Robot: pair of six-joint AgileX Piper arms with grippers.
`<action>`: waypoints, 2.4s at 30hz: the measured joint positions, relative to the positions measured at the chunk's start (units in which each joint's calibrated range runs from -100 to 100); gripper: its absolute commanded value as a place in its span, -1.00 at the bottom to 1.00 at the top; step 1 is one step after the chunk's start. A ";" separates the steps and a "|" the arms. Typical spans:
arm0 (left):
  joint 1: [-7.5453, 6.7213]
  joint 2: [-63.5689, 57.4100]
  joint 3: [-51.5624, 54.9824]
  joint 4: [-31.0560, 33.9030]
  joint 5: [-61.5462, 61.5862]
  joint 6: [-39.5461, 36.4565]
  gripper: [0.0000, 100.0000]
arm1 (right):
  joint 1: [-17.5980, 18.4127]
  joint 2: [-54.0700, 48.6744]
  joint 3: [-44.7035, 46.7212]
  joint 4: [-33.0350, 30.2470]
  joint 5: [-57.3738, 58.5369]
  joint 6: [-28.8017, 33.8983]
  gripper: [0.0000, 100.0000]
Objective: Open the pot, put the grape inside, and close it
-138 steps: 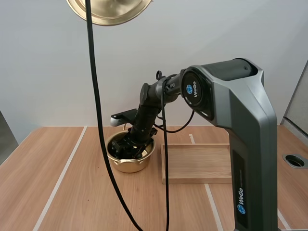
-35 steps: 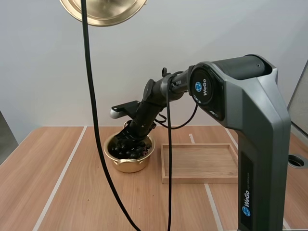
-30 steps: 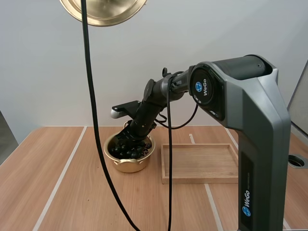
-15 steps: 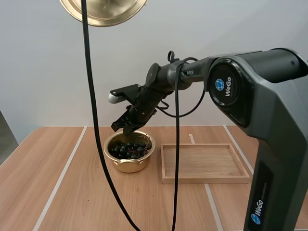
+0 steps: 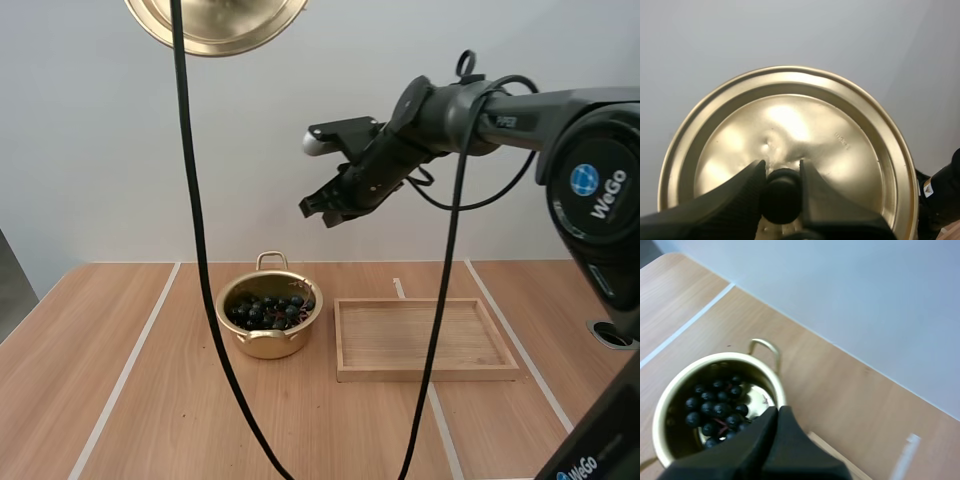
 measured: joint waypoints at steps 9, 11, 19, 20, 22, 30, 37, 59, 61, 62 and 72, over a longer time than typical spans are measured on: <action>0.00 0.00 5.04 -0.47 0.78 0.00 -1.00 | -8.32 -8.33 4.50 0.00 -1.95 -0.37 -1.00; 0.00 0.13 7.27 -0.57 0.78 0.00 -1.00 | -9.74 -10.27 6.08 0.00 -2.86 -0.37 -1.00; 0.00 3.54 15.86 -2.01 0.42 -0.09 -1.00 | -12.38 -16.32 9.71 0.11 -3.81 -0.37 -1.00; 0.00 3.89 17.16 -2.72 -0.06 -0.09 -1.00 | -12.38 -17.09 10.22 0.18 -3.81 -0.37 -1.00; 0.00 4.31 19.97 -3.69 -1.58 -0.16 -1.00 | -12.38 -18.37 10.79 0.23 -3.81 -0.37 -1.00; 0.00 5.17 33.20 -4.05 -14.20 -0.16 -1.00 | -12.38 -22.07 11.80 0.33 -3.97 0.09 -1.00; 0.00 5.17 43.48 -4.05 -25.30 0.01 -1.00 | -12.38 -23.01 11.80 0.33 -3.95 1.55 -1.00; 0.00 22.86 50.91 -4.05 -36.99 1.98 -1.00 | -12.38 -25.73 11.84 0.33 -3.05 1.84 -1.00; 0.00 24.78 50.91 -4.05 -36.99 2.33 -1.00 | -12.38 -25.73 11.84 0.33 -2.90 1.84 -1.00; 0.00 25.58 50.91 -4.05 -37.16 2.43 -1.00 | -12.38 -25.73 11.84 0.33 -2.73 1.84 -1.00; 0.00 29.42 50.91 -4.05 -39.16 2.74 -1.00 | -12.43 -25.73 11.84 0.33 -2.54 1.84 -1.00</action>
